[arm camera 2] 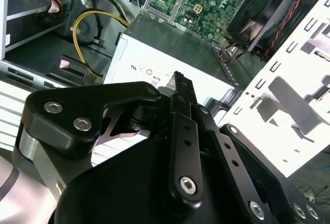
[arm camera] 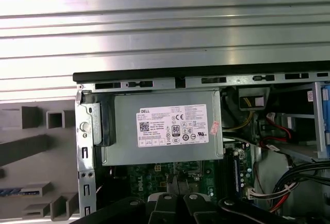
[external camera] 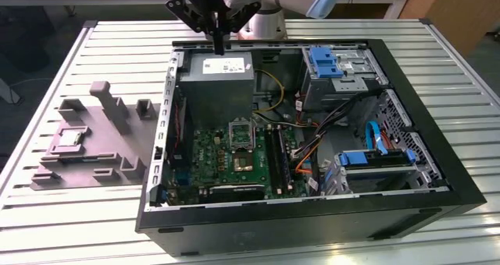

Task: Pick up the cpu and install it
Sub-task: 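Reach for the cpu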

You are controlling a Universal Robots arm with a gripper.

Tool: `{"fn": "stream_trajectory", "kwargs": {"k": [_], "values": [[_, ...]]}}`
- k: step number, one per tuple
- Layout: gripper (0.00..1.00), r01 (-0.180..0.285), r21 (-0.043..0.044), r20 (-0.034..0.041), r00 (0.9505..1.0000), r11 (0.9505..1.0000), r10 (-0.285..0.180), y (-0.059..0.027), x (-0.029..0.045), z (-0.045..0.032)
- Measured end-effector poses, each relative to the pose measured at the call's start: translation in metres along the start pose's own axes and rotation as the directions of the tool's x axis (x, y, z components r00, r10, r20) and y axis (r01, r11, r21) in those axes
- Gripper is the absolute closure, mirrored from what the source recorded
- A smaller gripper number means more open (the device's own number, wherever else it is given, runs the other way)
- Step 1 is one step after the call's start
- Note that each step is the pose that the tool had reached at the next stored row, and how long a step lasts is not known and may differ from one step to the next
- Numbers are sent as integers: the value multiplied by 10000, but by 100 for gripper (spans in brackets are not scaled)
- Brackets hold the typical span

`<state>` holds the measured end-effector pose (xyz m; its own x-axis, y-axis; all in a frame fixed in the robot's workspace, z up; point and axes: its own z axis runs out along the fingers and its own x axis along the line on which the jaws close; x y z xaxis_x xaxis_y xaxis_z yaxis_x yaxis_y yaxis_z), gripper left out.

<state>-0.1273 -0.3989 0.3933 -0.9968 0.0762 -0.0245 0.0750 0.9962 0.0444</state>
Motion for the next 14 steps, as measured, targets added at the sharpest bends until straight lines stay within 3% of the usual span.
{"fn": "stream_trajectory", "kwargs": {"k": [11,13,14], "values": [[89,-1,0,0,10000,10000,1,-2,24,-1],[89,0,0,0,10000,10000,0,-12,157,5],[89,-1,1,0,10000,10000,1,-12,157,5]]}}
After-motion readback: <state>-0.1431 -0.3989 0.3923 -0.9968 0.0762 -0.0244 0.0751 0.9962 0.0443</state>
